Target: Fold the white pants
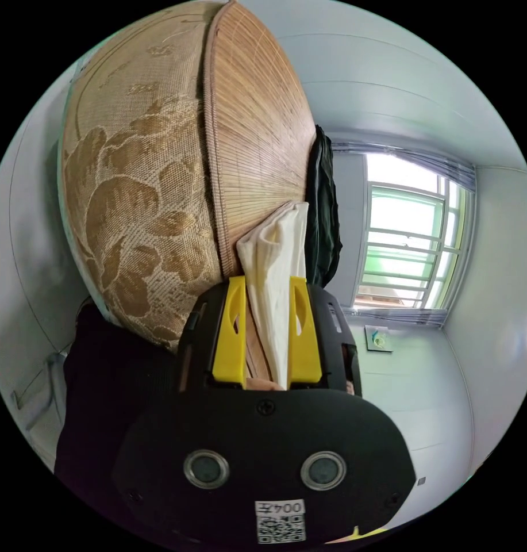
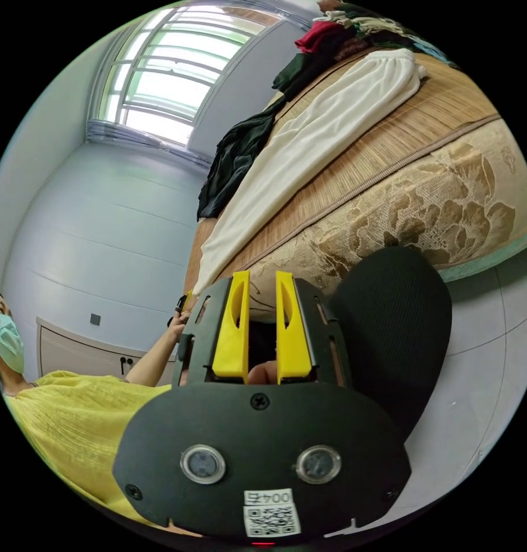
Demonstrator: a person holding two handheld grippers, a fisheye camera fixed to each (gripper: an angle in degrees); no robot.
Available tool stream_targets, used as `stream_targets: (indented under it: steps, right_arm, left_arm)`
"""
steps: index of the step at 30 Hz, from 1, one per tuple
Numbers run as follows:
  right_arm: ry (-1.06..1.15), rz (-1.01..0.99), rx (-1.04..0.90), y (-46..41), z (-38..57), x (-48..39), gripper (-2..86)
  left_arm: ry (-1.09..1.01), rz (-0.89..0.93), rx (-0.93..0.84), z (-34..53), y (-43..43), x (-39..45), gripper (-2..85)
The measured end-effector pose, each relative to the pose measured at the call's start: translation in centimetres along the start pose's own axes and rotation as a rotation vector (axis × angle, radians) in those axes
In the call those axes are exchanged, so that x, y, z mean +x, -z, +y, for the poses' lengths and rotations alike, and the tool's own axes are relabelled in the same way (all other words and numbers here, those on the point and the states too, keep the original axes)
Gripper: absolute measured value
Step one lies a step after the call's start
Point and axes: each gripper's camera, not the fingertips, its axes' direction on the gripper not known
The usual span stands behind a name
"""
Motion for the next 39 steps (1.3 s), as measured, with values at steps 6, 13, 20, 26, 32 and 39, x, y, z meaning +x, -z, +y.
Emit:
stream_targets:
  steps: [6,13,20,26,32,39]
  right_arm:
    - [-0.043,-0.005,-0.024,0.7,-0.6,1.2,6.9]
    - [-0.074,0.037,-0.053,0.7,-1.6,1.4,6.3]
    - [-0.070,0.088,-0.072,0.3,-2.5,0.5,5.2]
    - [-0.072,0.102,-0.053,0.1,-3.2,-0.3,5.4]
    - [-0.051,0.100,-0.024,-0.1,-4.6,-1.5,7.7]
    - [-0.237,0.124,0.293,4.3,-11.3,1.2,10.6]
  left_arm:
    - [-0.004,-0.033,0.025,-0.8,-1.5,-0.7,6.1]
    - [-0.016,-0.063,0.037,-1.2,-2.0,-0.7,3.0]
    - [0.000,0.027,-0.031,-3.9,-1.0,-2.1,2.6]
    - [0.006,-0.034,0.058,-7.7,2.1,-2.6,3.3]
    - [-0.040,-0.083,0.001,-11.9,3.5,-0.5,8.1]
    - [-0.001,0.146,0.101,-7.5,7.0,-0.9,9.9]
